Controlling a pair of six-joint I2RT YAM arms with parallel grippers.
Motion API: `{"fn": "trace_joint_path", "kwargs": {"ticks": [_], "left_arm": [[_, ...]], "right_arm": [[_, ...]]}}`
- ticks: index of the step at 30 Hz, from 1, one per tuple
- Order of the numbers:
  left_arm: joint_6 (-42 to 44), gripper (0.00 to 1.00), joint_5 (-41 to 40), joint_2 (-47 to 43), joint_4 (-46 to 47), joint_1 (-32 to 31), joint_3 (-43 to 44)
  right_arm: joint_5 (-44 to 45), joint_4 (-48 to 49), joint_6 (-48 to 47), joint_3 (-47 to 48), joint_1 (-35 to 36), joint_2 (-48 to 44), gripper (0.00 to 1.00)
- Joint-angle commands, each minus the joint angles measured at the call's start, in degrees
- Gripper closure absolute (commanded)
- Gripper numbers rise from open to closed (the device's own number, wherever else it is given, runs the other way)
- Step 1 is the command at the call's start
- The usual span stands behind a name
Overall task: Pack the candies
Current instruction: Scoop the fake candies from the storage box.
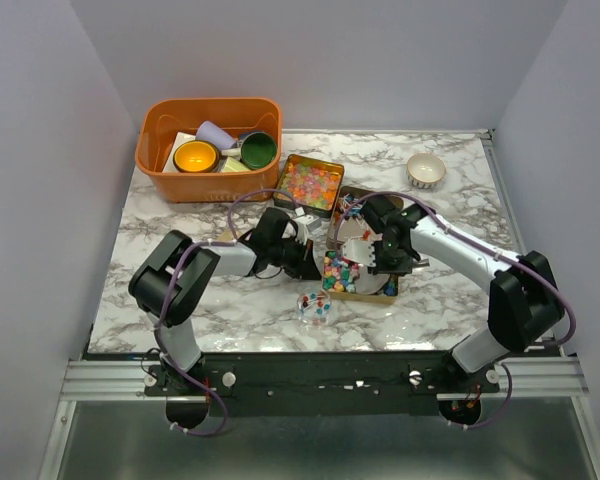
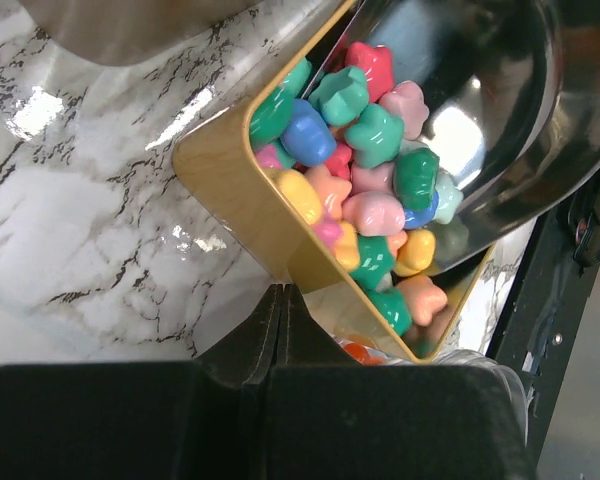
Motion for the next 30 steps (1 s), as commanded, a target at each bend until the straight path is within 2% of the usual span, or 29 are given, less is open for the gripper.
{"fn": "trace_joint_path", "kwargs": {"ticks": [1,10,19,30], "left_arm": [[-0.2,1.0,1.0,1.1,0.2,-0.5,2.7],[1.6,1.0,-0.2,-0.3,-4.8,1.3,4.2],[7.1,1.0,-0.2,-1.5,-13.3,5.6,7.8],[11.6,1.0,-0.1,-3.7,-22.2,8.5,10.0]], "right_arm": [[-7.9,11.5,3.7,2.0,0.9,2.0,0.99],[-13.4,22.2,1.2,-8.3,0.3,-3.1,0.99],[-15.0,25.6,1.5,-14.5,-1.3,-8.0,0.99],[-17.0,24.1,2.7,-13.3,-3.3,-12.5,0.99]]}}
